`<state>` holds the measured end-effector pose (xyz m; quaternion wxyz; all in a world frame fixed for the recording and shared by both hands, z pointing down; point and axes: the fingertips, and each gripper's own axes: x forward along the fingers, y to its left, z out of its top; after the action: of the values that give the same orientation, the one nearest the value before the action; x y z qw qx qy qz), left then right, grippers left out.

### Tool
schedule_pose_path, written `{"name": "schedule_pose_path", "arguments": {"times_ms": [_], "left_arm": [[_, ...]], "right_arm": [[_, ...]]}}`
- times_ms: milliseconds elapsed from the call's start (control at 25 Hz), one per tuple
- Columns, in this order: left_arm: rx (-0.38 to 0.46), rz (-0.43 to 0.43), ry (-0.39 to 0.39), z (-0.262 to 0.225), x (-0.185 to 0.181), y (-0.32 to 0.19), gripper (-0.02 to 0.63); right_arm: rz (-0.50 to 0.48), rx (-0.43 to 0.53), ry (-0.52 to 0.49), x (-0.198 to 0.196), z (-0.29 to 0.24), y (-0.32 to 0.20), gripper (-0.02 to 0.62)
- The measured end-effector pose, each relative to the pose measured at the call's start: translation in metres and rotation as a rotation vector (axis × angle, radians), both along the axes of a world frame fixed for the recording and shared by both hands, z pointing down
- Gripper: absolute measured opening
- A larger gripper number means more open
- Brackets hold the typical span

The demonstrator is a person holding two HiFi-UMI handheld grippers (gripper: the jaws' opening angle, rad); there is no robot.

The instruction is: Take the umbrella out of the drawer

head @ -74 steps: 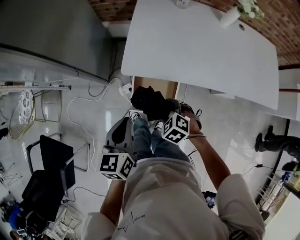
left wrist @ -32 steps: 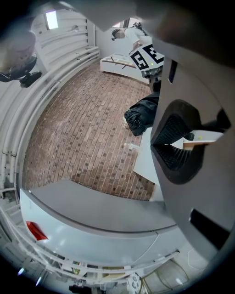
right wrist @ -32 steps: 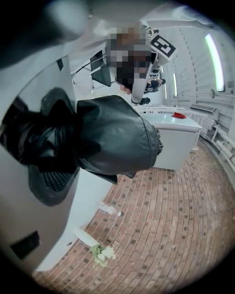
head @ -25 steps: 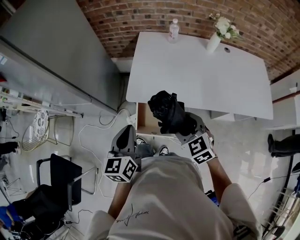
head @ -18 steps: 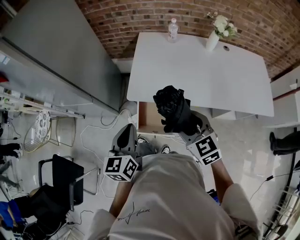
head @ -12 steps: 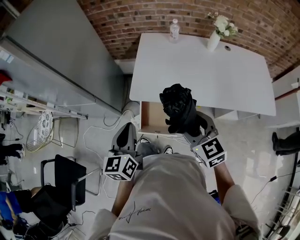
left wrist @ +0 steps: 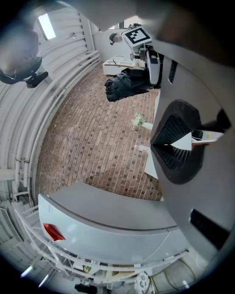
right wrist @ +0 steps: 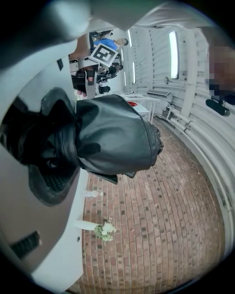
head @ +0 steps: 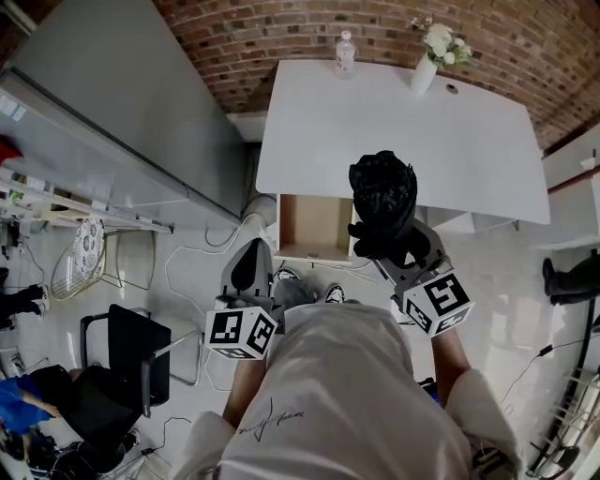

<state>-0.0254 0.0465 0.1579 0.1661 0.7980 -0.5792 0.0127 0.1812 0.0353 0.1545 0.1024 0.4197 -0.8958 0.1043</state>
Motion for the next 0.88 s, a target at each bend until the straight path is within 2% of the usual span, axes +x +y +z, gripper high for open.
{"name": "schedule_pose_path", "arguments": {"times_ms": [240, 880], "left_arm": [[0.018, -0.001, -0.026, -0.005, 0.001, 0.007, 0.017], [0.006, 0.019, -0.038, -0.003, 0.01, 0.005, 0.017]], "right_arm": [[0.045, -0.001, -0.006, 0.008, -0.001, 0.002, 0.264], [0.032, -0.048, 0.004, 0.01, 0.012, 0.003, 0.264]]}}
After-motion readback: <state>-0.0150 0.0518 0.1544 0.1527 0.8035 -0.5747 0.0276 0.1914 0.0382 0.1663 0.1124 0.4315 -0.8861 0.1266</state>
